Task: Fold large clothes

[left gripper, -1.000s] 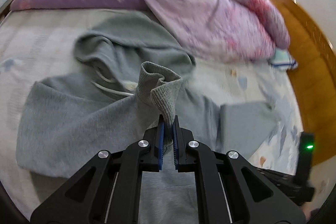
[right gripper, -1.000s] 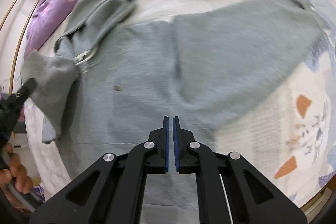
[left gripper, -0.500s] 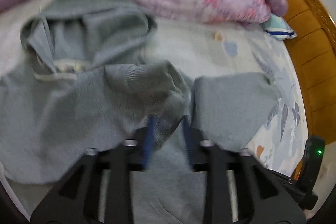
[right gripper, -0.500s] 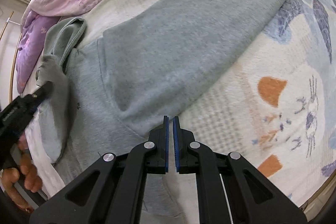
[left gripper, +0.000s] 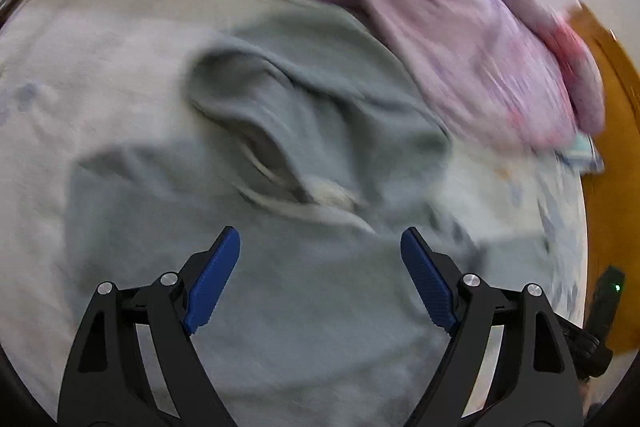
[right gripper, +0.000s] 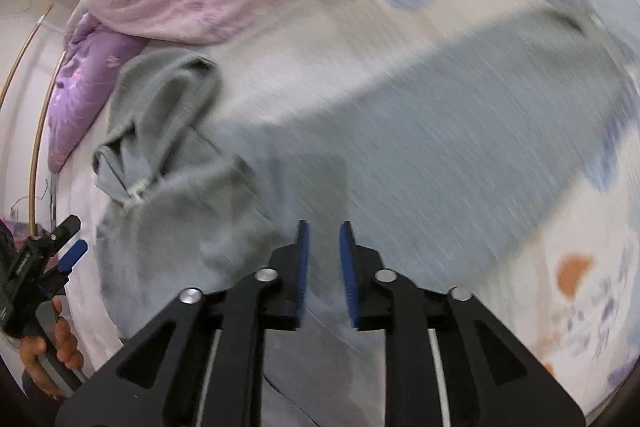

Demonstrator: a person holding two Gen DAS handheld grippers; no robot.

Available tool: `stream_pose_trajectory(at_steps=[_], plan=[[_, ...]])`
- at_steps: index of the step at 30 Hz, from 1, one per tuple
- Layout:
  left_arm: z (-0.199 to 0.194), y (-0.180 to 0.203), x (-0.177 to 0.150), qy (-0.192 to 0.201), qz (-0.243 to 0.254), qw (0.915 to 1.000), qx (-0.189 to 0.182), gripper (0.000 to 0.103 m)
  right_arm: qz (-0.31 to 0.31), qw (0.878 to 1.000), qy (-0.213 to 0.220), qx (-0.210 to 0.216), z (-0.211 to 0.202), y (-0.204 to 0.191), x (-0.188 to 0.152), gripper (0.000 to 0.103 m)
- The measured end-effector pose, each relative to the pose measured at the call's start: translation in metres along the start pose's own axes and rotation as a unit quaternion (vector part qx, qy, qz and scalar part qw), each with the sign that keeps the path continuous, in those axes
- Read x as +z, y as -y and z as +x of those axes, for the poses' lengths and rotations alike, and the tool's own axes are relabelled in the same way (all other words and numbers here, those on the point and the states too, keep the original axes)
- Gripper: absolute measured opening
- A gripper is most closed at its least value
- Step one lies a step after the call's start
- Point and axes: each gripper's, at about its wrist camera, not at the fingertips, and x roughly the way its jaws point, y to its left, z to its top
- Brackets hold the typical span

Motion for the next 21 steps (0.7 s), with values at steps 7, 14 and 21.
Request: stream_pose_trajectory(at_steps=[7,14,21], plan=[[0.030,-0.053,0.106,0.001,0.005,0.9986,0.054,0.087,-0.115,0.993,0.010,0.021,0.039,-0.100,0.091,0.043],[0.096,-0.056,0.167,-0.055,0.023,0.9972,0.045,0.087,-0.160,0.987,-0.012,0.030,0.103,-0.174,0.154,0.049],[0.139,-0.046,0.202,-0.077,0.063,0.9932,0.061,0.087,-0.211,0.977,-0.026,0.009,0.157,-0.215,0.194,0.055]])
